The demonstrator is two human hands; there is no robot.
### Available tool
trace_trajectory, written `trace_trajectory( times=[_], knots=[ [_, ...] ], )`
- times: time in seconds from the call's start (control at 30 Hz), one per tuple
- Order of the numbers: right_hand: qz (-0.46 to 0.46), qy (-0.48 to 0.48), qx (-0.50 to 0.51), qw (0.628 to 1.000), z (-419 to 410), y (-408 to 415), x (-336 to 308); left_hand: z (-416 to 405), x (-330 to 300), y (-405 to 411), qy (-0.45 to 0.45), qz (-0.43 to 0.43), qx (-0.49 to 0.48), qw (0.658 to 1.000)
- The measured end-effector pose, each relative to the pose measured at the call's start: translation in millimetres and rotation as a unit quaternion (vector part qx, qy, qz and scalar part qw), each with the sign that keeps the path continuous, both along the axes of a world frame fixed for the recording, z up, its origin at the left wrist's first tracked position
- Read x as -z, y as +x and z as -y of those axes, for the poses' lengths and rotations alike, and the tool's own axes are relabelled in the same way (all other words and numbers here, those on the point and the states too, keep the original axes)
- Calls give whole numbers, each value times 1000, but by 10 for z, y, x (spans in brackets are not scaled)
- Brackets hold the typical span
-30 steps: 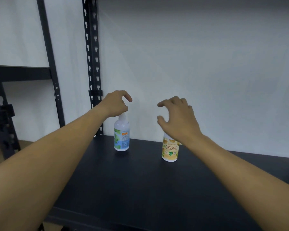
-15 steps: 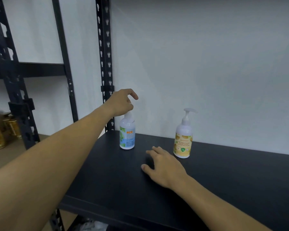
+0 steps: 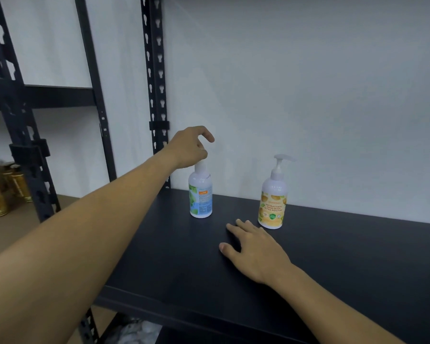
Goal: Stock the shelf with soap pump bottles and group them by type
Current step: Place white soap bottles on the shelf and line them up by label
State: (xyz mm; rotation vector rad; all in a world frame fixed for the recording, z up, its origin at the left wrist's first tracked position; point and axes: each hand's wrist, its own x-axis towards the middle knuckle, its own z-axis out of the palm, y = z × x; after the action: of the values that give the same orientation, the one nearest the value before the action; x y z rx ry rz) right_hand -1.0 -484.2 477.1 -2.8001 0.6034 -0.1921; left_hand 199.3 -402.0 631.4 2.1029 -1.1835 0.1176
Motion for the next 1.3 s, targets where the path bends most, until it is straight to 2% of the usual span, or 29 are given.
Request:
trace_trajectory(
  times=[0.37,0.43,0.5,0.57,0.63,0.73,0.83,1.0,1.13,1.3],
  knots=[
    [14,7,3,1000,0,-60,6,50,108,-83,-31,-15,-26,999],
    [30,15,5,999,-5,-77,3,24,191,-105,-59,-23,-24,998],
    [57,28,10,998,-22,-104,-6,-33,344,-156,-135,-50,-25,989],
    [117,51,31,991,-22,-147,-33,-98,559,-240,-230,-100,-43,967],
    [215,74,70,971,6,-188,-66,-149,832,-310,-268,-146,-64,950],
    [365,80,144,916,144,-225,-95,-178,1258,-338,-231,-211,-69,947],
    [428,120,201,873,334,-251,-85,-168,1480,-329,-184,-228,-52,955],
    [394,233,207,865,533,-288,-25,-129,1447,-327,-171,-189,-39,966],
    [361,239,171,885,582,-236,-4,-91,1479,-313,-168,-142,-46,975],
    [354,244,151,890,642,-178,-23,1,1513,-280,-169,-114,-42,978]
  ],
)
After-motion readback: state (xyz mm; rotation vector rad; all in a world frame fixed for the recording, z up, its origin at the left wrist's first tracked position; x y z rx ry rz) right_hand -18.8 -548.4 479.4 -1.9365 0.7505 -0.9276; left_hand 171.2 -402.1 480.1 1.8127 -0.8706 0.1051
